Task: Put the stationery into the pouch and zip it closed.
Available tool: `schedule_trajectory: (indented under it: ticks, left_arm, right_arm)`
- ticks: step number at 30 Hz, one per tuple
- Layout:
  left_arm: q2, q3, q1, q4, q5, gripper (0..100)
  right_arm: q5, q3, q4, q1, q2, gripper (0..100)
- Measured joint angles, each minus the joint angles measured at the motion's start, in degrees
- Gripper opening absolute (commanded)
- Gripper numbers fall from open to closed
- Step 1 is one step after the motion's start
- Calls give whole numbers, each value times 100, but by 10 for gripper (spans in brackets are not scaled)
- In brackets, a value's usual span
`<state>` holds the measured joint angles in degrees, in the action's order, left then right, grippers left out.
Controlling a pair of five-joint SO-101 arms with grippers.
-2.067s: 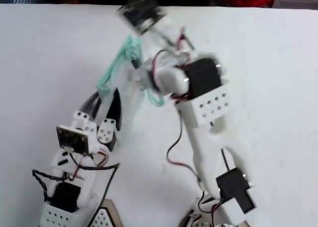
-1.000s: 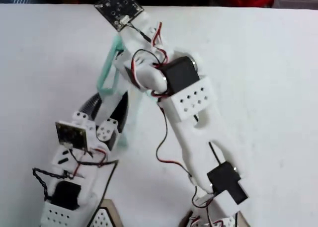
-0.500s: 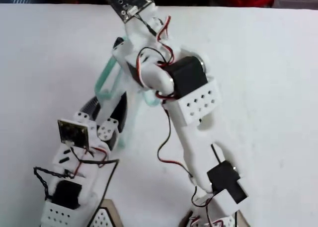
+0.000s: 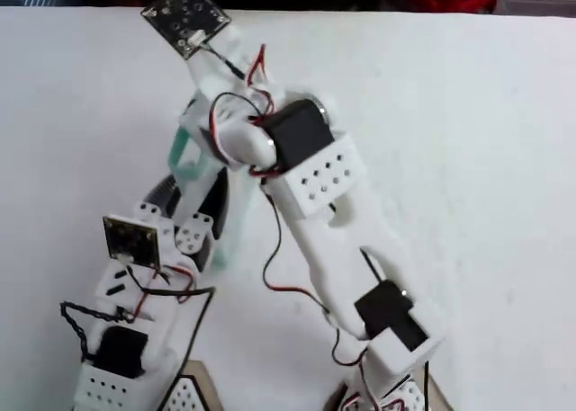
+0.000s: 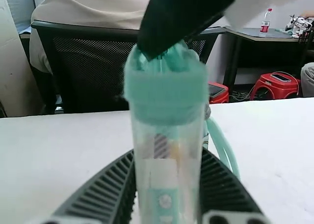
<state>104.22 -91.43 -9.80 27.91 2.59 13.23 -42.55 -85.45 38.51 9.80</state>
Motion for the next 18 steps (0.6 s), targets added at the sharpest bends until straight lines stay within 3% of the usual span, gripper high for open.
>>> schedule_trajectory:
  ticks: [3,12,18]
  left_arm:
    - [0,0,-9,0,-18,158]
    - [0,0,-44,0,-26,155]
    - [9,-26,-44,0,-26,155]
  right_arm:
    - [0,-79,-158,-158,44,246]
    - [756,-273,-325,-290,97,19]
    - [782,-396,-396,-369,88,19]
